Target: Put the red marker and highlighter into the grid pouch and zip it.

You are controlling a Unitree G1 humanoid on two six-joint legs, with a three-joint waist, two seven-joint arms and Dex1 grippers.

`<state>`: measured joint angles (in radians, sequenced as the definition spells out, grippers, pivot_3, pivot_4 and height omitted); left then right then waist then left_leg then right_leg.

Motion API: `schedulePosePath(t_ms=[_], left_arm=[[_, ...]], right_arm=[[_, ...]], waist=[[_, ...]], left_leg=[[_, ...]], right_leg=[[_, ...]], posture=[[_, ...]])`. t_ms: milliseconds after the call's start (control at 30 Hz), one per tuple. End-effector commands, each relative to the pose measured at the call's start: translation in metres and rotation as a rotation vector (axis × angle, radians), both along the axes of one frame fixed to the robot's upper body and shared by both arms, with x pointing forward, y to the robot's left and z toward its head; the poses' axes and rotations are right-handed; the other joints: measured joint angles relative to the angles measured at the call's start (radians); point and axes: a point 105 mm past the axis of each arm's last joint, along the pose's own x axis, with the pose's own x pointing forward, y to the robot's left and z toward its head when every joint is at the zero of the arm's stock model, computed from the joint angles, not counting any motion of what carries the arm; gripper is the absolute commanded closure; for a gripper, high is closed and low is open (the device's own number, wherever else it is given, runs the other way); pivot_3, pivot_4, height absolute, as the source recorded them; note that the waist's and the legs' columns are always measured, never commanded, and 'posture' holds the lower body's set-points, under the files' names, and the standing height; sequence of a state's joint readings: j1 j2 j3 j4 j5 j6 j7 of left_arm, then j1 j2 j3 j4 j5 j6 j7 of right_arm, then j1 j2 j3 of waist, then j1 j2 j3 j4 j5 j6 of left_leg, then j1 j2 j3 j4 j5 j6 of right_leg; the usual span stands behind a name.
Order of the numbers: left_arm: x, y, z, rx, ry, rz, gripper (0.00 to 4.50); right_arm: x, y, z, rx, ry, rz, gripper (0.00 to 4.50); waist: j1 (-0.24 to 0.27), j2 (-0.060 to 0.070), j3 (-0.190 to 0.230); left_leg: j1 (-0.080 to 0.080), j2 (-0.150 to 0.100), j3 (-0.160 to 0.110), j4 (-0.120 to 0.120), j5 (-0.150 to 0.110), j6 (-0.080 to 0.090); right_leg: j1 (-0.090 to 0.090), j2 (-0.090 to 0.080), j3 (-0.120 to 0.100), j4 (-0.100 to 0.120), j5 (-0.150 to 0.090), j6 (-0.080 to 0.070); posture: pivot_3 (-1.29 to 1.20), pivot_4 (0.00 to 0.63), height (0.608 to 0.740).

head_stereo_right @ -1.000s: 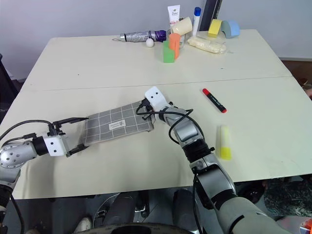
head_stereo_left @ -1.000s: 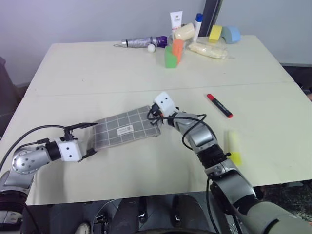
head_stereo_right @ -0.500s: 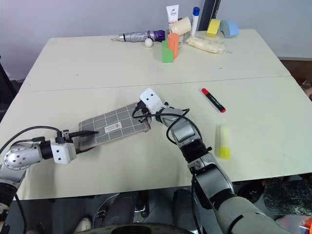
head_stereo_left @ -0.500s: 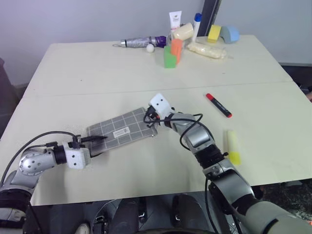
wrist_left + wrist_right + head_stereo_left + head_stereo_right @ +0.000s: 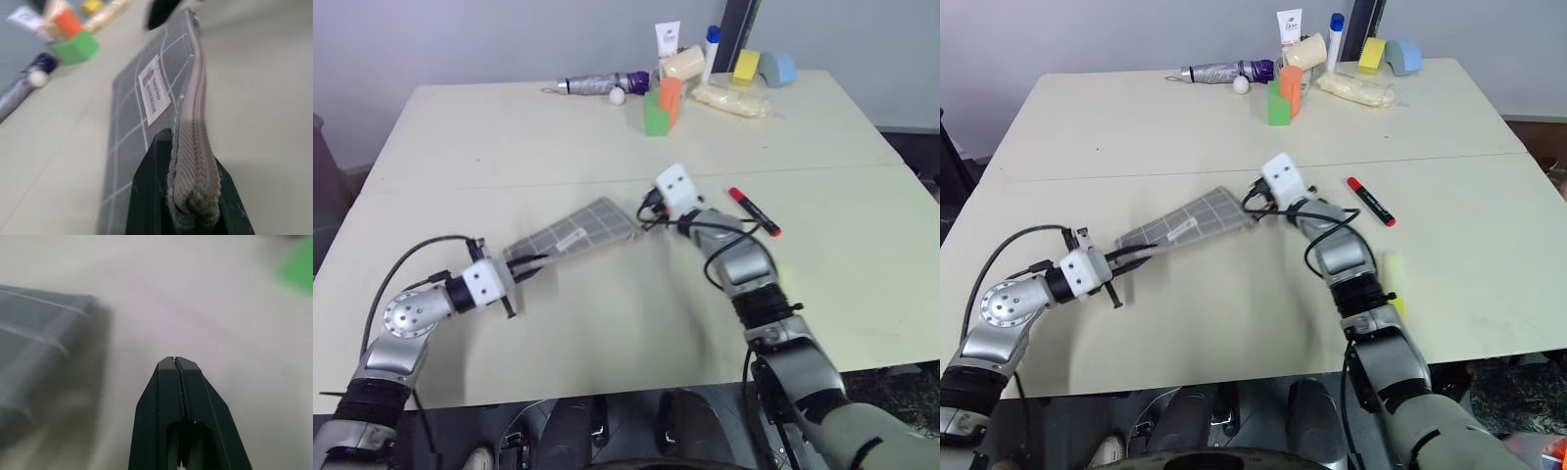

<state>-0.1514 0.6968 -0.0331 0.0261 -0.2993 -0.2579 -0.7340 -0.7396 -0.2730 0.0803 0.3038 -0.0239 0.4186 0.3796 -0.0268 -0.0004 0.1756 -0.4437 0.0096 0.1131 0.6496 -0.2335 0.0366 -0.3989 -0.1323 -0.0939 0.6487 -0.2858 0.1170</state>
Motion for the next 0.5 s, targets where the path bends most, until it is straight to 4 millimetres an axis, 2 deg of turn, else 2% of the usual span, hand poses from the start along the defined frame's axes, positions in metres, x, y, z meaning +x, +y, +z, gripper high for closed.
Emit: schedulePosePath(t_ms=[33, 100, 233, 333, 500], left_arm=[[0.004, -0.022, 0.023, -0.168, 0.043, 0.031, 4.48], [0.006, -0.034, 0.027, -0.23, 0.071, 0.039, 4.5], [0.007, -0.059, 0.025, -0.288, 0.127, 0.012, 4.5], [0.008, -0.066, 0.025, -0.293, 0.137, 0.005, 4.5], [0.009, -0.074, 0.025, -0.292, 0.137, -0.016, 4.5]], right_arm=[[-0.005, -0.024, 0.039, 0.058, -0.121, -0.023, 4.25], [-0.01, -0.033, 0.04, 0.059, -0.119, -0.02, 3.61], [-0.023, -0.04, 0.04, 0.031, -0.112, 0.05, 1.61], [-0.034, -0.036, 0.041, 0.037, -0.096, 0.11, 0.04], [-0.047, -0.026, 0.037, 0.095, -0.053, 0.179, 0.04]], waist=[[0.001, 0.0, 0.0], [0.002, 0.0, 0.0], [0.009, 0.0, 0.0], [0.011, 0.0, 0.0], [0.014, 0.0, 0.0]], left_leg=[[0.0, 0.0, 0.0, 0.0, 0.0, 0.0], [0.0, 0.0, 0.0, 0.0, 0.0, 0.0], [0.001, 0.001, 0.0, 0.0, 0.0, 0.0], [0.001, 0.001, 0.0, 0.001, 0.0, 0.0], [0.001, 0.002, 0.0, 0.002, 0.0, 0.0]], right_leg=[[0.0, 0.0, 0.0, 0.0, 0.0, 0.0], [0.001, 0.001, 0.0, 0.0, 0.0, 0.0], [0.001, 0.002, 0.0, -0.001, 0.0, 0.0], [0.002, 0.002, 0.0, -0.001, 0.0, 0.0], [0.002, 0.003, 0.0, -0.001, 0.0, 0.0]], posture=[[0.0, 0.15, 0.74], [0.0, 0.15, 0.74], [0.0, 0.15, 0.74], [0.0, 0.15, 0.74], [0.0, 0.15, 0.74]])
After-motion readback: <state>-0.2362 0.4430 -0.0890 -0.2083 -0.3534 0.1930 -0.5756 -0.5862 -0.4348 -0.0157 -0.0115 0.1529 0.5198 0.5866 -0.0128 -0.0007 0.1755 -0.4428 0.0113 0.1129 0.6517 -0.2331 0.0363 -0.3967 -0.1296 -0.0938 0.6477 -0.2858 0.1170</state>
